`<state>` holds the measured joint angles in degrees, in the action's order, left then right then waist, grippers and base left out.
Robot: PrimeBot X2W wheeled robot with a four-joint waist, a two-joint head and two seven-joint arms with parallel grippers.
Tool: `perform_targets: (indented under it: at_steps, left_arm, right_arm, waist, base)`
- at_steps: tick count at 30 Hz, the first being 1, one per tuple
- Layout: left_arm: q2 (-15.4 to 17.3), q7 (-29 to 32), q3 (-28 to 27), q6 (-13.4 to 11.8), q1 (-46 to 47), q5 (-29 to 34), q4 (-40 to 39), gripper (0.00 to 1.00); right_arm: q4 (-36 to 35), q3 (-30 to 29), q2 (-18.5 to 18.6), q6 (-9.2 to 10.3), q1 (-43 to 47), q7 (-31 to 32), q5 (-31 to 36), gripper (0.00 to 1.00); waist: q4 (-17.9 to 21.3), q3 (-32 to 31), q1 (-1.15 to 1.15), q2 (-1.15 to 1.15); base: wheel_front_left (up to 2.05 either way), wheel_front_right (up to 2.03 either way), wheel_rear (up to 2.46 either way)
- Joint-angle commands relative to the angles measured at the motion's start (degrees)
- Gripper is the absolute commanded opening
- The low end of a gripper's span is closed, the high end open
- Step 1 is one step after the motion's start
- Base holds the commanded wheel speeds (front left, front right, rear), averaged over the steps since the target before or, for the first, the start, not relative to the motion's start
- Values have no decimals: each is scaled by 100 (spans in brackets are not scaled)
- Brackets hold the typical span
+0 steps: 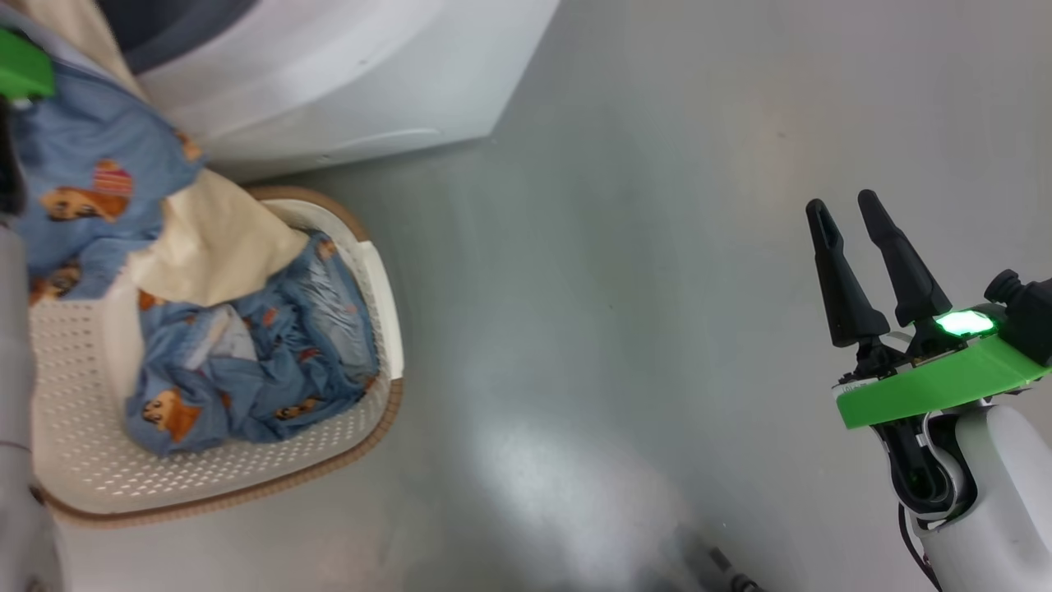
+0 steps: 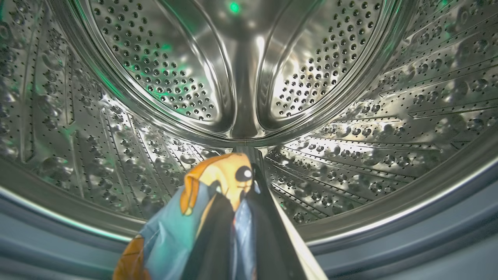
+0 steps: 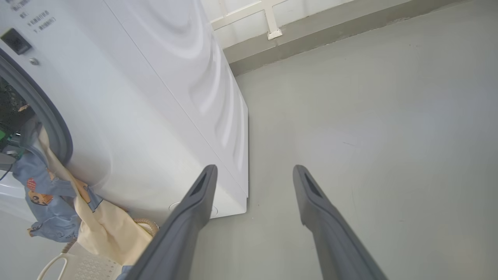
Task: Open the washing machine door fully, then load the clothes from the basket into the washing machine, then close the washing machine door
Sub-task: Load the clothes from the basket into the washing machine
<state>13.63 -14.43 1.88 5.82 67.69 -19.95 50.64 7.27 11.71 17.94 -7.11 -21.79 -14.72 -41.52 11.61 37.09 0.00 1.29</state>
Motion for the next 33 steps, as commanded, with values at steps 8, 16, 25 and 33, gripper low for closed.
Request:
perform_targets:
  at_steps: [8,16,25,33]
  left_arm:
    - [441,-53,-12,-386,925,407,50,0]
    - [404,-56,-544,-799,606,901,-1616,0]
    - [278,-56,-616,-650,431,1001,-734,100]
    - [78,-56,-655,-456,119,1041,-773,100]
  right_arm:
    - [-132,112,4,-37,22,-28,-47,100]
    - [-106,146,-80,-37,-36,-28,-30,100]
    - [-27,234,-101,-37,-40,-28,-35,100]
    - [-36,234,-93,-37,-6,-28,-22,100]
  waist:
    - [409,488,0,0]
    - [467,500,0,0]
    - [422,381,0,0]
    - [319,231,0,0]
  base:
    - [0,0,0]
    - [0,0,0]
    - [0,0,0]
    - [0,0,0]
